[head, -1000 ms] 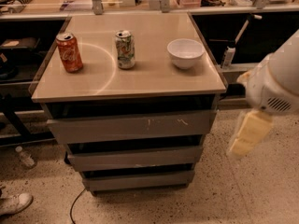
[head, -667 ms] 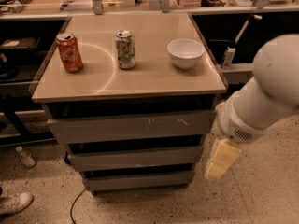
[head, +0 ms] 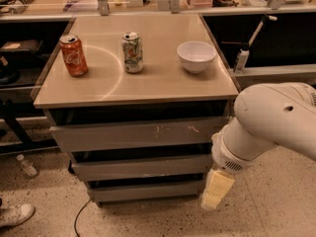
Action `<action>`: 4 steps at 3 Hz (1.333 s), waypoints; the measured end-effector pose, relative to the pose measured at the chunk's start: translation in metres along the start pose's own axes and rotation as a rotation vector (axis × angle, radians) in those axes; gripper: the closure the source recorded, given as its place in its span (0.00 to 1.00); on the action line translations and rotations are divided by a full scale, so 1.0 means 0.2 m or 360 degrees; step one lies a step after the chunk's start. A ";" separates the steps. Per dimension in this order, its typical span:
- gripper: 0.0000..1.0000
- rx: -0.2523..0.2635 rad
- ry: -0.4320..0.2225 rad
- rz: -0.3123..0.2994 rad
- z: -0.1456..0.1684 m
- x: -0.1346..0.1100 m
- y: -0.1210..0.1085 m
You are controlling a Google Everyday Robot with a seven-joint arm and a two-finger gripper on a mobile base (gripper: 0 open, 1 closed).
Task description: Open bottom drawer
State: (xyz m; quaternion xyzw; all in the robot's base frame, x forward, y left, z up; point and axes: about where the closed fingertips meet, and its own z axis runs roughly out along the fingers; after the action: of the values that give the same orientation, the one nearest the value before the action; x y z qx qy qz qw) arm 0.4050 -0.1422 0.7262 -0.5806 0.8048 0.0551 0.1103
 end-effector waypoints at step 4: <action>0.00 -0.0340 -0.0076 -0.0071 0.93 -0.07 0.37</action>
Offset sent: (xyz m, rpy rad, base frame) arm -0.0557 0.0968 -0.2079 0.1113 0.1961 0.1343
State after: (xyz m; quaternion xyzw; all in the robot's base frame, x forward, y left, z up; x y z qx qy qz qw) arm 0.3606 -0.0660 0.5460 -0.6054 0.7784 0.1519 0.0681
